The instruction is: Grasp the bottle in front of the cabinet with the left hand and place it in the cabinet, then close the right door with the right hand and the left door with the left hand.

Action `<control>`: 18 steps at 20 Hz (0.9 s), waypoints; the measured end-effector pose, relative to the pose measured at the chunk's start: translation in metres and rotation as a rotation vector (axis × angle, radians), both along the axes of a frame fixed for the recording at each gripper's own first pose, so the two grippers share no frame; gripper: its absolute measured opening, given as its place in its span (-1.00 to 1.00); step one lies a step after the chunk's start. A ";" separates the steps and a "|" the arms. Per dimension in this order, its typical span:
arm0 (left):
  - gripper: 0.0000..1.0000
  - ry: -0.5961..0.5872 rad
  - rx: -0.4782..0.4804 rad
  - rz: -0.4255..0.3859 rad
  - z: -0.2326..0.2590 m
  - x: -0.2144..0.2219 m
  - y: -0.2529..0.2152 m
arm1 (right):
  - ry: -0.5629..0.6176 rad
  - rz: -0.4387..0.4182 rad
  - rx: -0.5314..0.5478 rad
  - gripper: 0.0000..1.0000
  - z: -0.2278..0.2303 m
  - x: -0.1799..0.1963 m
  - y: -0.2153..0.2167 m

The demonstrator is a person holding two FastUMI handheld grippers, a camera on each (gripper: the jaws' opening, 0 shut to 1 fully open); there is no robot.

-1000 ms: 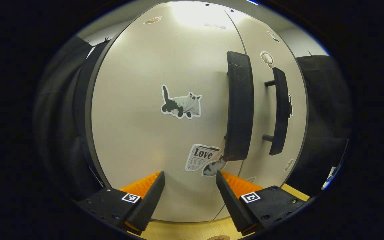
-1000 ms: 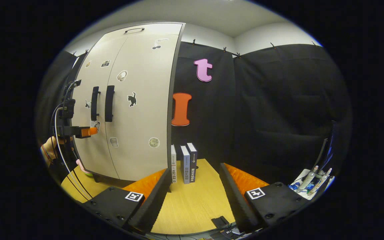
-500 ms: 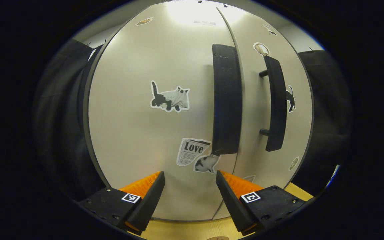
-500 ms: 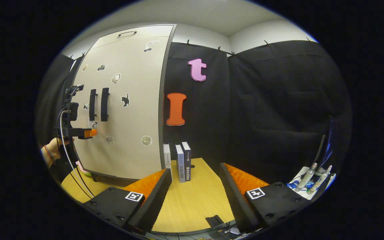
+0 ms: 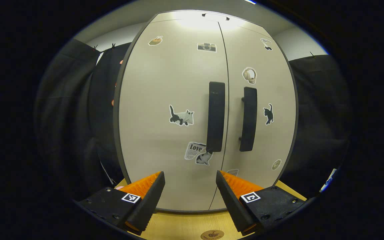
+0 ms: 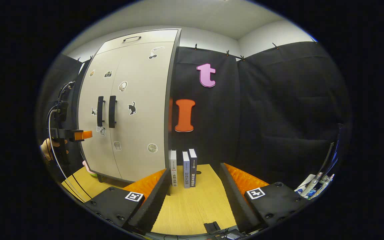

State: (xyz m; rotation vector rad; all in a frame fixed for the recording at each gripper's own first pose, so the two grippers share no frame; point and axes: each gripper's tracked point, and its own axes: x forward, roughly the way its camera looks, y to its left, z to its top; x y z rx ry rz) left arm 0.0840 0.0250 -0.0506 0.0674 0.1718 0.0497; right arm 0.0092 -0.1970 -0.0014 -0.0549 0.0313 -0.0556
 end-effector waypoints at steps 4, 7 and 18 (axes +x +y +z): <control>0.94 -0.031 -0.024 0.017 0.046 -0.031 0.013 | -0.045 0.045 0.004 0.92 0.029 0.007 0.009; 0.88 -0.072 -0.037 0.027 0.084 -0.053 0.021 | -0.084 0.068 0.014 0.92 0.054 0.008 0.012; 0.87 -0.160 0.048 0.087 0.168 -0.118 0.039 | -0.120 0.162 0.024 0.92 0.083 0.012 0.035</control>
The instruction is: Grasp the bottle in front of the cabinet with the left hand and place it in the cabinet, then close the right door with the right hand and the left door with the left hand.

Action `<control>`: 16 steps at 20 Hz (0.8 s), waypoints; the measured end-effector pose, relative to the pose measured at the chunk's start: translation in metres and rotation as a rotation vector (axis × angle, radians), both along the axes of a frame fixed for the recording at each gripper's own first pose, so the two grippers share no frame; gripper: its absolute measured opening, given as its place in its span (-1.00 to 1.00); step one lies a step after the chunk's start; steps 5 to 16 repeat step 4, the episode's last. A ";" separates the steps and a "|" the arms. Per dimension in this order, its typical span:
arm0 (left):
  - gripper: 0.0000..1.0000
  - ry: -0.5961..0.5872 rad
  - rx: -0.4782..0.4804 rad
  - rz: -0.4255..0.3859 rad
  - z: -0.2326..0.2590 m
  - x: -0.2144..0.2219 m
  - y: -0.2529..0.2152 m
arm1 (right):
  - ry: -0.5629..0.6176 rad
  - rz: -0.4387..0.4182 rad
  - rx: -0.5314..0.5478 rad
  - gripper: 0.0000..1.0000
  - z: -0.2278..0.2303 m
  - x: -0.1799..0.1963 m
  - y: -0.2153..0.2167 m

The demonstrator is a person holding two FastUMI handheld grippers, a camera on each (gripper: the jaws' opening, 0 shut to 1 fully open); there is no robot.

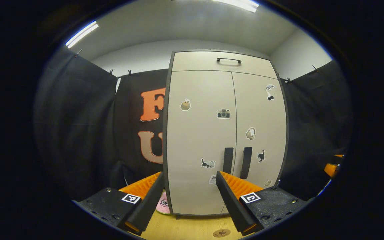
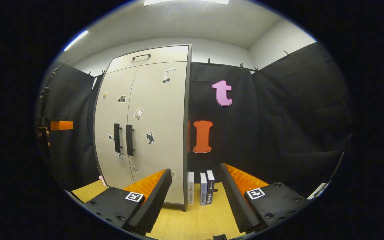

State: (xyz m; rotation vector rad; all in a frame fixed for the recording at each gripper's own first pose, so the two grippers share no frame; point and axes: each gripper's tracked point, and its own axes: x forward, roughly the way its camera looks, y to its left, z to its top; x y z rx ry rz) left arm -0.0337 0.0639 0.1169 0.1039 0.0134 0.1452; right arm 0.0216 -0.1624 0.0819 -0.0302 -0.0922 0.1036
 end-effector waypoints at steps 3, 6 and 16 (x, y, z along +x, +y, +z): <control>0.87 0.008 -0.034 0.001 -0.004 -0.006 -0.004 | -0.007 0.017 -0.008 0.92 0.003 -0.001 0.003; 0.87 0.012 -0.041 0.001 -0.005 -0.007 -0.005 | -0.008 0.021 -0.010 0.92 0.004 0.000 0.004; 0.87 0.012 -0.041 0.001 -0.005 -0.007 -0.005 | -0.008 0.021 -0.010 0.92 0.004 0.000 0.004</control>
